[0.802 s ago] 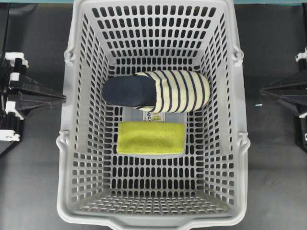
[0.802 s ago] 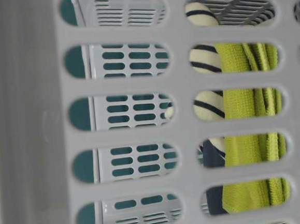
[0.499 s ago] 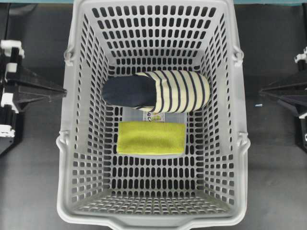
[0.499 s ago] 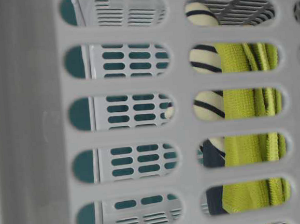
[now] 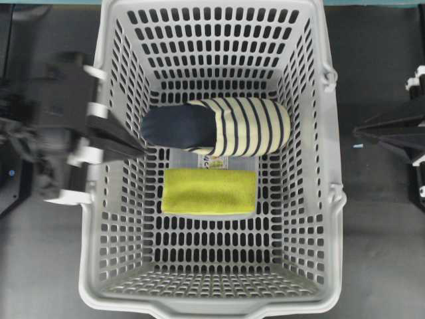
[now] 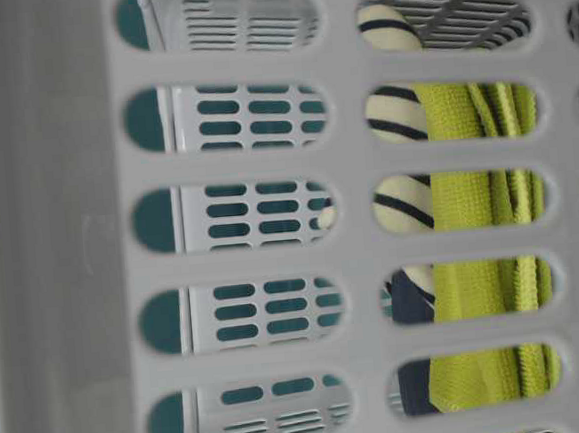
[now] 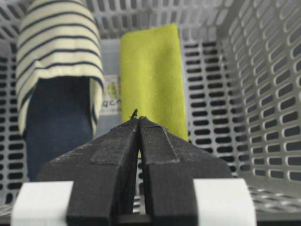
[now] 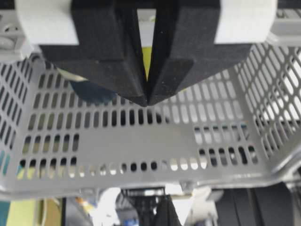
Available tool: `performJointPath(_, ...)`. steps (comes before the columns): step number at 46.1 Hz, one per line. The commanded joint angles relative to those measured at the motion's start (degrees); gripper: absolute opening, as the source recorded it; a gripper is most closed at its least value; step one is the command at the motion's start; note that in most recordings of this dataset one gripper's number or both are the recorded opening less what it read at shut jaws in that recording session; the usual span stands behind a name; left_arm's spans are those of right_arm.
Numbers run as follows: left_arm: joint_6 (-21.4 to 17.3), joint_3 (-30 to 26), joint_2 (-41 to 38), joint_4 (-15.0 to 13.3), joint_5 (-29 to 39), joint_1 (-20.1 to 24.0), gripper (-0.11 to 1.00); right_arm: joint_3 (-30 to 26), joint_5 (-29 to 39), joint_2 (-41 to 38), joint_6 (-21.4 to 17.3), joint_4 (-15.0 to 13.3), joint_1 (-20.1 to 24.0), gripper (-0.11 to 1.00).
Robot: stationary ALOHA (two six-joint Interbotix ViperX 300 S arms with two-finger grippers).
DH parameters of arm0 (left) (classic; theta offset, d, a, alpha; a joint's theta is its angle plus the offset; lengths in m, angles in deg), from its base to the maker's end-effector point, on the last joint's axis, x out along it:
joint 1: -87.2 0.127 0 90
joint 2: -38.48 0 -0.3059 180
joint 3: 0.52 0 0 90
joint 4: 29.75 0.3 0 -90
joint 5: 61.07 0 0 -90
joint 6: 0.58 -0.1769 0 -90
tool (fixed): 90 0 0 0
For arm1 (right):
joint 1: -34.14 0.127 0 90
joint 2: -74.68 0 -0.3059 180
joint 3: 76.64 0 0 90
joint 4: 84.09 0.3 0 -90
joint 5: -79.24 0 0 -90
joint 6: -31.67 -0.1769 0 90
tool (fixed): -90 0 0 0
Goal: Pick up the yellow cloth from the shopping basket with the left arm.
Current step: 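Move the left gripper over the yellow-green cloth in the basket, then lower the left gripper and pinch the cloth's edge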
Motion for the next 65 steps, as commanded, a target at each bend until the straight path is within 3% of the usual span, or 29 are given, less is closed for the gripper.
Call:
performJointPath(1,0.00,-5.45,-4.75,0.26,3.60,-0.09,0.00,-1.58,0.79,0.00,-0.09,0.18,-0.18,0.01)
performJointPath(5,0.35,-8.61,-8.17,0.26,6.42,0.00,0.00,-1.67,1.23,0.35,0.26,0.18,-0.26,0.12)
performJointPath(14,0.09,-14.24,-14.85,0.26,10.55,0.09,0.00,-1.76,1.23,0.44,0.09,0.18,-0.35,0.65)
performJointPath(18,0.09,-15.82,-17.14,0.26,11.07,0.00,0.01,-1.76,1.23,0.44,0.00,0.18,-0.35,0.79)
performJointPath(20,0.26,-16.35,-18.11,0.18,11.16,-0.09,0.07,-1.76,1.23,0.44,-0.09,0.18,-0.35,0.79)
performJointPath(29,0.53,-19.51,-24.35,0.26,13.62,-0.79,0.65,-1.76,1.23,0.44,0.00,0.18,-0.35,0.77)
performJointPath(34,0.44,-20.30,-27.95,0.26,15.21,-1.14,0.88,-1.67,1.14,0.44,0.09,0.18,-0.53,0.77)
performJointPath(51,2.55,-19.42,-36.21,0.18,15.29,-1.67,0.89,-1.58,1.05,0.62,0.18,0.18,-0.70,0.76)
performJointPath(65,3.43,-17.23,-37.97,0.26,12.30,-1.58,0.87,-1.23,1.14,0.88,0.18,0.18,-0.97,0.76)
